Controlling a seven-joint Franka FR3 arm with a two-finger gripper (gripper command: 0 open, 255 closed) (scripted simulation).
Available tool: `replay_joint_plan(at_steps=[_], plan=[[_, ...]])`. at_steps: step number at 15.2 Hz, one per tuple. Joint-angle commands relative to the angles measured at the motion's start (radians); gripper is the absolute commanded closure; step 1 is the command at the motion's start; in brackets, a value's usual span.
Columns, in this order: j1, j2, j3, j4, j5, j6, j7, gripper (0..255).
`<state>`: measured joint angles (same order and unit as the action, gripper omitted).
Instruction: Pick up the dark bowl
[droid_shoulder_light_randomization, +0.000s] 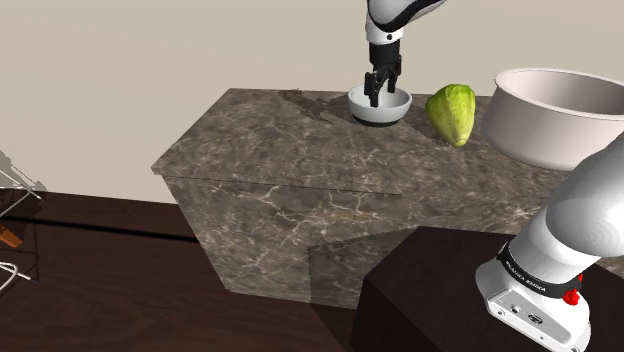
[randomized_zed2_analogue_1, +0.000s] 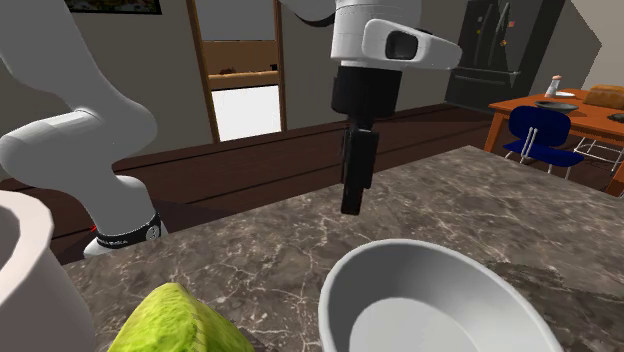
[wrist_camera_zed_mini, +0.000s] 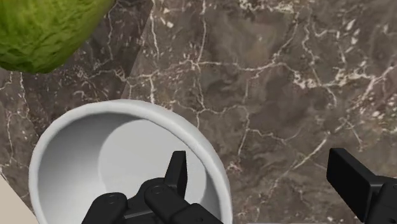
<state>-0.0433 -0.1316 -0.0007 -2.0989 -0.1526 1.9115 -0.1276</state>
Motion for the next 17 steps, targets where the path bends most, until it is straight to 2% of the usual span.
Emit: replay_joint_plan(at_steps=[1, 6, 13, 15, 16, 17], plan=[[-0.004, 0.071, -0.004, 0.05, -0.003, 0.03, -0.003, 0], [-0.013, 0.233, -0.013, 0.201, -0.006, 0.061, -0.017, 0], [-0.014, 0.266, -0.014, 0.138, -0.013, 0.155, -0.003, 0], [-0.014, 0.266, -0.014, 0.138, -0.013, 0.155, -0.003, 0], [-0.014, 0.267, -0.014, 0.14, -0.013, 0.154, -0.002, 255], [-0.014, 0.267, -0.014, 0.14, -0.013, 0.155, -0.002, 255]])
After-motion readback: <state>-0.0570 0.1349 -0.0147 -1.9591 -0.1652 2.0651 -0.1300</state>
